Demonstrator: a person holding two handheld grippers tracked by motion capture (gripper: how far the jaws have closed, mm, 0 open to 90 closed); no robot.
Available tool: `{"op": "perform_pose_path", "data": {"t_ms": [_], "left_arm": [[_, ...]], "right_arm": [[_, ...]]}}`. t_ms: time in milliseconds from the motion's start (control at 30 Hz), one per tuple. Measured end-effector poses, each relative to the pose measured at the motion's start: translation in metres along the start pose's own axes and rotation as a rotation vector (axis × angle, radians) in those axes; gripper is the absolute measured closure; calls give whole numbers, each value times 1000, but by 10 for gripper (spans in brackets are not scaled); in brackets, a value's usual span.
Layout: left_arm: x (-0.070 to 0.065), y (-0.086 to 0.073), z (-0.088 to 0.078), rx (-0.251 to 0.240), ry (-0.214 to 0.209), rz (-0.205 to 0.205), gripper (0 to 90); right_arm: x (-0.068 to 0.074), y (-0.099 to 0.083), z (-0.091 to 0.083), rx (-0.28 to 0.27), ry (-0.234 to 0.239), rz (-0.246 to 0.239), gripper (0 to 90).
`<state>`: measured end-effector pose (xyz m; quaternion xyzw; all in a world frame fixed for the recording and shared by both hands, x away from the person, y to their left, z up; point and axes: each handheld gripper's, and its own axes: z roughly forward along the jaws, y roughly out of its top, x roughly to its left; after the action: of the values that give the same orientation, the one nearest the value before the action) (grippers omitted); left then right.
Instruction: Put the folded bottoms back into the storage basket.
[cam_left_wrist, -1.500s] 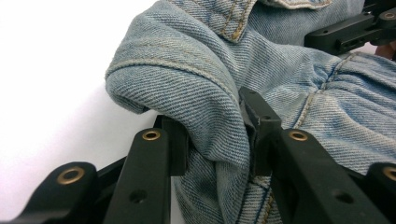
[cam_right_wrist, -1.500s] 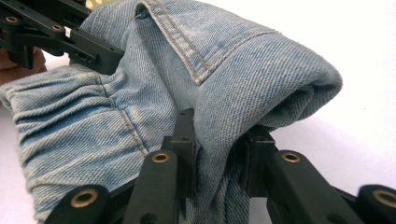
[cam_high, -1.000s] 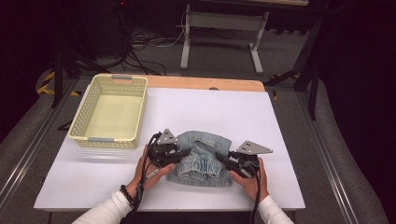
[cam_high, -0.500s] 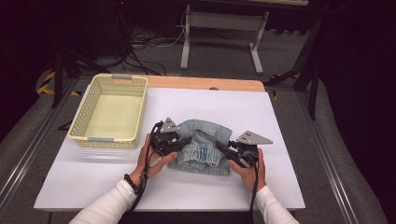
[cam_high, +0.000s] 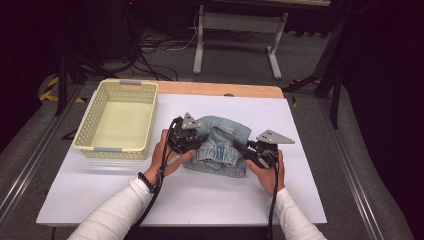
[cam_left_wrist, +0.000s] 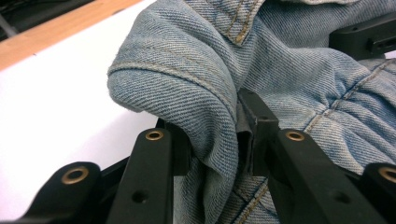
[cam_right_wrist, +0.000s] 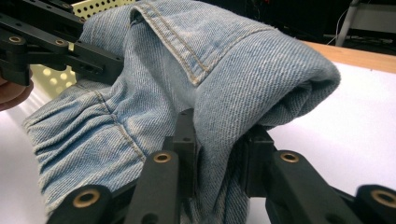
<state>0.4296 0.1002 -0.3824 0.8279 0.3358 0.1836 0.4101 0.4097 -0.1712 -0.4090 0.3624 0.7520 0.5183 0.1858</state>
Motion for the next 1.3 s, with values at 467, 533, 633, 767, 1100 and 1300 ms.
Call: {"op": "perform_pose_path", "data": {"t_ms": [467,533,633,767,1100,1300], "left_arm": [[25,28,-12,9,93,36,693],[30,30,-12,12,102,28,692],[36,32,-12,10,114,20,692],[44,32,-12,12,127,8,693],[61,34,-15,18,194,12,697],[72,31,-24,1,212,-14,702]], "right_arm": [[-5,32,26,-36,7,13,720],[-6,36,31,-36,6,12,720],[-7,41,38,-35,12,24,720],[-7,48,47,-27,13,21,720],[-7,63,73,-4,27,46,721],[-1,73,84,-10,38,48,721]]}}
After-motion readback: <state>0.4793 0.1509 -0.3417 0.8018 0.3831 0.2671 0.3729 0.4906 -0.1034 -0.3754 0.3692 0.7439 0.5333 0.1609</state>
